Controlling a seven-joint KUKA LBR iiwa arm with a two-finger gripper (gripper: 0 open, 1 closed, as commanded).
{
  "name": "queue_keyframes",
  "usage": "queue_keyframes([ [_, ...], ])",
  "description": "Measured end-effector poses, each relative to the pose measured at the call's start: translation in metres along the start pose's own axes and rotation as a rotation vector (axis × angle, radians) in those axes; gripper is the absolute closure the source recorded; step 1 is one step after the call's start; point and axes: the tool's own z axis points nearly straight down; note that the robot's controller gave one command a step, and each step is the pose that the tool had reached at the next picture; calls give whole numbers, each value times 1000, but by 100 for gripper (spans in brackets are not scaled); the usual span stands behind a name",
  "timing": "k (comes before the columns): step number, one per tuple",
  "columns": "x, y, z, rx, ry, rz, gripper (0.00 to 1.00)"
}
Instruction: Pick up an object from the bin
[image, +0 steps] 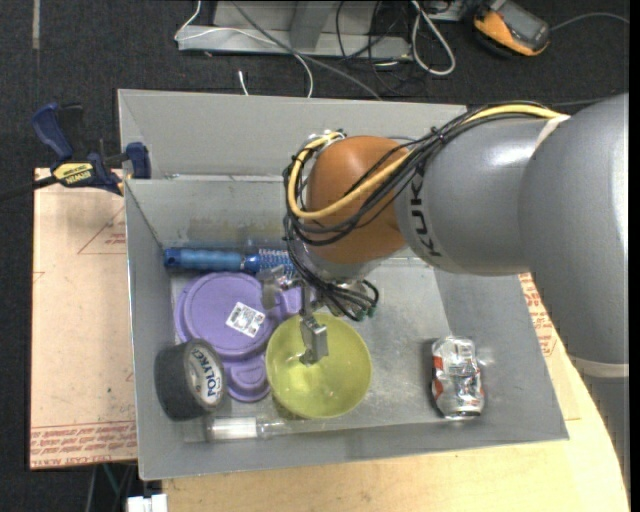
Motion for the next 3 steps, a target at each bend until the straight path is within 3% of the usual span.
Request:
queue_keyframes([
  [1,2,2,-11,-3,10,4,0],
  [2,16,-14,-12,-2,2,-246,0],
  [3,17,-16,1,-4,7,-324,0],
])
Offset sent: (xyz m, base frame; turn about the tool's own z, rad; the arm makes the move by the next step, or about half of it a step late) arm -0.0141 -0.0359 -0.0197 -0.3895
